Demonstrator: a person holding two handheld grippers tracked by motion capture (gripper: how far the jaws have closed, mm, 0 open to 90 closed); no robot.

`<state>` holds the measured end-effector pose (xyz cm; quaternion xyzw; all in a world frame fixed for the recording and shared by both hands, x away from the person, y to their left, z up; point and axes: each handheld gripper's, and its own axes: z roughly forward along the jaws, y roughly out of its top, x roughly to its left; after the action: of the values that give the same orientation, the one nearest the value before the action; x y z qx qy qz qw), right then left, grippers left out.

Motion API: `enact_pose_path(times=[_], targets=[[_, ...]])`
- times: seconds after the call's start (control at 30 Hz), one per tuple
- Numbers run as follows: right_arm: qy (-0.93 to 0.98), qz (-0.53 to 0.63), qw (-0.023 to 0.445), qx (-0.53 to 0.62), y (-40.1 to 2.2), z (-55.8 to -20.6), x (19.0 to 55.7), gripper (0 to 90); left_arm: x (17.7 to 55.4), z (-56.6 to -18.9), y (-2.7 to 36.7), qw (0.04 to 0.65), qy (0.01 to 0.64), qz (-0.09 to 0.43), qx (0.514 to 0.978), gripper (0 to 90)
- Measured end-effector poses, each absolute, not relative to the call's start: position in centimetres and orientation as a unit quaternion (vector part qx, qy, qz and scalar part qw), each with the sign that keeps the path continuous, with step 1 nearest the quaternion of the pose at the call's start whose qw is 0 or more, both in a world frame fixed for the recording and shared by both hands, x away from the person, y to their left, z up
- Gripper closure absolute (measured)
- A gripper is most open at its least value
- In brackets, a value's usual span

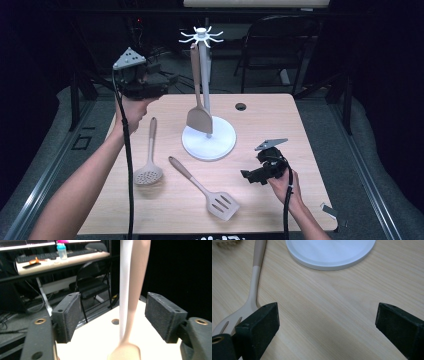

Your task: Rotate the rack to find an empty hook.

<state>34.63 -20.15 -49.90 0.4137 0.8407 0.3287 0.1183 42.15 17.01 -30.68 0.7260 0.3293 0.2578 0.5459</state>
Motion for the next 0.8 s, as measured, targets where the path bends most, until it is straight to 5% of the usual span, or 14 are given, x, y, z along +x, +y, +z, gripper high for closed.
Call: enact_pose_path(times=[0.8], targets=[[0.853, 0.315, 0.109, 0.401, -18.9, -50.1, 34.2, 4.9, 38.7, -42.1, 19.5, 0.503, 0.389, 0.189, 0.748, 14.9]])
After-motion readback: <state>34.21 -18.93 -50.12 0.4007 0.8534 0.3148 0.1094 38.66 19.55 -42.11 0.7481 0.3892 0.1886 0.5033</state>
